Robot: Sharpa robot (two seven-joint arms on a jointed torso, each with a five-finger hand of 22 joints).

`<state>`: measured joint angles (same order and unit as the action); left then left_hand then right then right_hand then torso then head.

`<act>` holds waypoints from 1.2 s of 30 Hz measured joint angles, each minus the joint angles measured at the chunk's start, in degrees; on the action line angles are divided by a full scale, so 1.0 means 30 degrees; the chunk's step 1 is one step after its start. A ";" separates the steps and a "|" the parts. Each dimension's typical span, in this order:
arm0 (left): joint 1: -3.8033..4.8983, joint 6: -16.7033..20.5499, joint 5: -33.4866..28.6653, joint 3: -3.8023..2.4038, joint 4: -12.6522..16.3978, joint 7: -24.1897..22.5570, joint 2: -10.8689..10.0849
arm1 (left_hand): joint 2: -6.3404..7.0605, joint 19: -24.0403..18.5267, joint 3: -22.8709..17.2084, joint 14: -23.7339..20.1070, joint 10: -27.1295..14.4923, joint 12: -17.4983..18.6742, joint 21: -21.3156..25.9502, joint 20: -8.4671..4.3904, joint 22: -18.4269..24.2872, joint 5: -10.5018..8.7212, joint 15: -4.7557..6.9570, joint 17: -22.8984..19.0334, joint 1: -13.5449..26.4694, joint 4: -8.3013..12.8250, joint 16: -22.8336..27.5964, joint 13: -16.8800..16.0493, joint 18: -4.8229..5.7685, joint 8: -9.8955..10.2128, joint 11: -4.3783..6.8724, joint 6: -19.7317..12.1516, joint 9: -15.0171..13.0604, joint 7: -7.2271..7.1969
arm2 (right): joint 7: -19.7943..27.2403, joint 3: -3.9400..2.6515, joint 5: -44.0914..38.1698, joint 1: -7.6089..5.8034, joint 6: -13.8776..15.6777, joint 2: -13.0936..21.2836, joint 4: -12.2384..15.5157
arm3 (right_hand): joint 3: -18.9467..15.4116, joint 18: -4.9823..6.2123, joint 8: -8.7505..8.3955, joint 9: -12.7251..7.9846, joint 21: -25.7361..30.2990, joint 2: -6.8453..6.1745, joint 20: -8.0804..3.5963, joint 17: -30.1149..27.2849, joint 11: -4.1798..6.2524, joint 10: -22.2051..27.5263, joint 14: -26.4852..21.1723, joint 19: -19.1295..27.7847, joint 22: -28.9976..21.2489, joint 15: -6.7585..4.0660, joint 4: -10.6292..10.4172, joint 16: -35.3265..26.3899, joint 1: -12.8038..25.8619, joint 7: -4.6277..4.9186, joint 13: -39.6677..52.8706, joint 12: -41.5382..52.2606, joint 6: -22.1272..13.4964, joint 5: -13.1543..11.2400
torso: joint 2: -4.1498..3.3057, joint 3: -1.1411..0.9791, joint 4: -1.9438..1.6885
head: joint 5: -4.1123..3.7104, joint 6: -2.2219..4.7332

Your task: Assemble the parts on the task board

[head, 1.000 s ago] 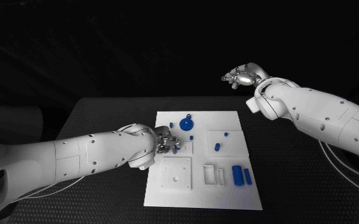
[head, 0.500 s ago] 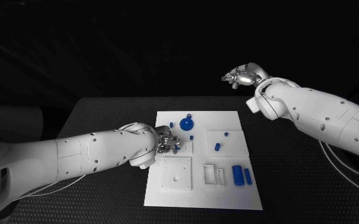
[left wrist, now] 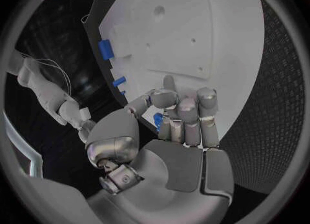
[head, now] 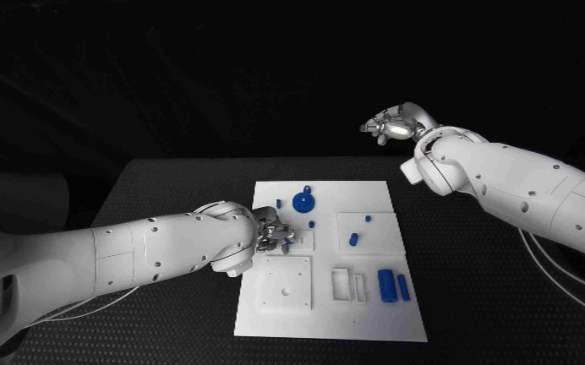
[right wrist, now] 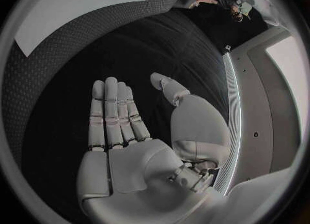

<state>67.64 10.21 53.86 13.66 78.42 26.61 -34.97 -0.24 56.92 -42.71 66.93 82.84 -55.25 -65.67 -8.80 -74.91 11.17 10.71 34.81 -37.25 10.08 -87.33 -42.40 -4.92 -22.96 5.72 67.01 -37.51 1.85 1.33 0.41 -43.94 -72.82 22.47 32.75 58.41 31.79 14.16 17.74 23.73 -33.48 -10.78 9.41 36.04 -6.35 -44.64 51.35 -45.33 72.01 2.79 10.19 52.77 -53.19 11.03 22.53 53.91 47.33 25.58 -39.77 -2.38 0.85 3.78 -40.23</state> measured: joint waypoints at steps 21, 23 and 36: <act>-0.0056 -0.0138 -0.0079 0.0013 -0.0035 0.0014 -0.0005 | 0.0733 0.0000 0.1886 0.0521 -0.0731 -0.0071 0.0000 0.0000 0.0003 -0.1439 0.0564 0.0058 0.0558 -0.0768 0.0035 0.0093 0.0003 -0.0109 0.0467 0.1441 -0.0044 -0.0969 | -0.0002 0.0010 0.0002 0.0116 -0.0048 0.0025 -0.0014 | 0.0000 0.0000 0.0000 0.0002 0.0000 0.0000 0.0000 -0.0016 -0.0001 0.0000 0.0001 0.0001 0.0015 -0.0001 0.0000 -0.0001 0.0000 -0.0001 -0.0039 -0.0001 0.0001 -0.0002 | -0.0004 0.0007 0.0005 | -0.0071 0.0022; -0.0056 -0.0139 -0.0081 0.0009 -0.0037 0.0009 -0.0009 | 0.0732 0.0000 0.1887 0.0493 -0.0731 -0.0071 0.0000 0.0000 -0.0004 -0.1439 0.0594 0.0058 0.0557 -0.0766 0.0035 0.0093 0.0002 -0.0109 0.0467 0.1441 -0.0043 -0.0970 | -0.0002 0.0010 0.0002 0.0116 -0.0049 0.0029 -0.0014 | 0.0000 -0.0001 0.0000 0.0002 0.0000 0.0000 0.0000 -0.0015 0.0000 0.0000 0.0001 0.0001 0.0014 -0.0001 0.0000 -0.0001 0.0000 -0.0001 -0.0040 -0.0001 0.0001 -0.0002 | -0.0004 0.0007 0.0005 | -0.0086 0.0020; 0.0002 -0.0140 -0.0092 -0.0165 0.0056 -0.0032 -0.0246 | 0.0732 0.0000 0.2131 0.0492 -0.0729 -0.0143 0.0000 0.0000 -0.0010 -0.1530 0.0598 0.0054 0.0557 -0.0548 0.0035 0.0114 0.0003 -0.0108 0.0468 0.1434 -0.0040 -0.0976 | -0.0003 0.0010 0.0003 0.0155 -0.0063 0.0057 -0.0014 | 0.0000 0.0000 0.0000 -0.0014 0.0000 0.0000 0.0000 -0.0032 0.0000 -0.0001 0.0001 0.0000 0.0031 -0.0001 0.0000 0.0070 0.0000 -0.0001 -0.0059 -0.0001 0.0001 -0.0003 | 0.0000 0.0007 0.0007 | -0.0128 0.0004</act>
<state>67.65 9.79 53.58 13.16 78.59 26.52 -35.71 1.96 56.92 -36.32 68.40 80.65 -55.68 -65.67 -8.80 -74.94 6.58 12.50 34.97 -35.58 8.44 -87.22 -42.06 -4.91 -23.29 7.12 71.32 -37.63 -1.07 1.33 0.44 -43.93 -72.35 22.28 32.92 58.37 31.79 14.16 17.74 23.69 -33.49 -10.78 9.41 35.94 -6.35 -44.65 51.35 -45.33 72.10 2.79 10.20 52.97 -53.19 11.02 22.36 53.90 47.33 25.57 -39.77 -2.36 0.87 3.39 -40.22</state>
